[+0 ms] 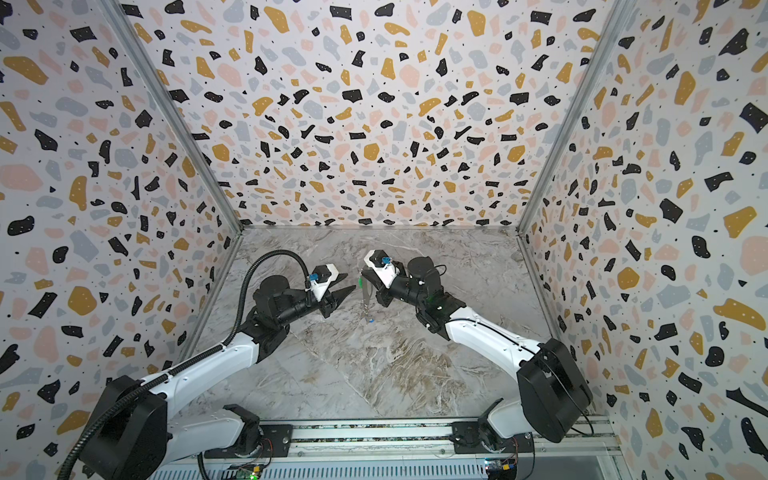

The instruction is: Remove the keys from the keyring

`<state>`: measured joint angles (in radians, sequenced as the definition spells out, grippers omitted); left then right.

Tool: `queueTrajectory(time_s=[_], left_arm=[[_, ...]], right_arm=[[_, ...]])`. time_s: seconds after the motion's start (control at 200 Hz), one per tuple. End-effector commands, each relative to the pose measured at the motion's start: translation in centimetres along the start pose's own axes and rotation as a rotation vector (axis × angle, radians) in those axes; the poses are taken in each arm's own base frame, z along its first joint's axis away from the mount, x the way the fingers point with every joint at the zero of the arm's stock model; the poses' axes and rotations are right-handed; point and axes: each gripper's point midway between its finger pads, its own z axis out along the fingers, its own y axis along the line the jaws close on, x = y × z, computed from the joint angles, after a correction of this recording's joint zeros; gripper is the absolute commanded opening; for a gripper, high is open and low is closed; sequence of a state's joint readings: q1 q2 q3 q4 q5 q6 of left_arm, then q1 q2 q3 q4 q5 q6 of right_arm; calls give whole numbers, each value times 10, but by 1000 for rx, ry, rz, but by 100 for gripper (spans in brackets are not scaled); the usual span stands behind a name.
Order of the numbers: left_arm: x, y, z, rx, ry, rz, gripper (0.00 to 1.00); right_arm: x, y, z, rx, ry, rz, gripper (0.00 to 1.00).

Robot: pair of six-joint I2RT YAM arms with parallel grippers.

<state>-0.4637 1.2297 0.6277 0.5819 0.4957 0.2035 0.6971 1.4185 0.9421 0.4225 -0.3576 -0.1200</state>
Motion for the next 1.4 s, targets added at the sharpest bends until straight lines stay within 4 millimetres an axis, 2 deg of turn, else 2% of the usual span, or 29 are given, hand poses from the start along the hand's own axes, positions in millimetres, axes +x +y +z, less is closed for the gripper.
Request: queueTrajectory(time_s=[0.0,0.22,0.36,0.536,0.726,0.841,0.971,1.211,1.392], left_arm=[[-17,2,2,-30,-71,25,42],[-6,15,2,-120,-28,8,37],[-12,11,-3,-112,-52,24,38],[-9,2,-9,-86,-42,39,39],[-23,-2,-22,-57,-83,65,38],[-40,-8,-30,23,-154,44,35],[-49,-20,-29,126,-163,61,33],[-63,-29,-28,208,-183,72,27],[-64,-29,-25,232,-132,96,23]], right_arm=[[-45,-5,-2,37,-103,-29,0],[-46,-1,-3,55,-101,-27,0],[-45,0,-3,61,-98,-26,0],[-45,1,-4,64,-101,-37,0],[-42,10,-11,17,-129,-86,0],[-44,21,-26,-87,-216,-113,0],[-49,31,-40,-198,-298,-90,0],[-38,39,-41,-295,-283,-100,0],[-36,45,-42,-331,-283,-96,0]])
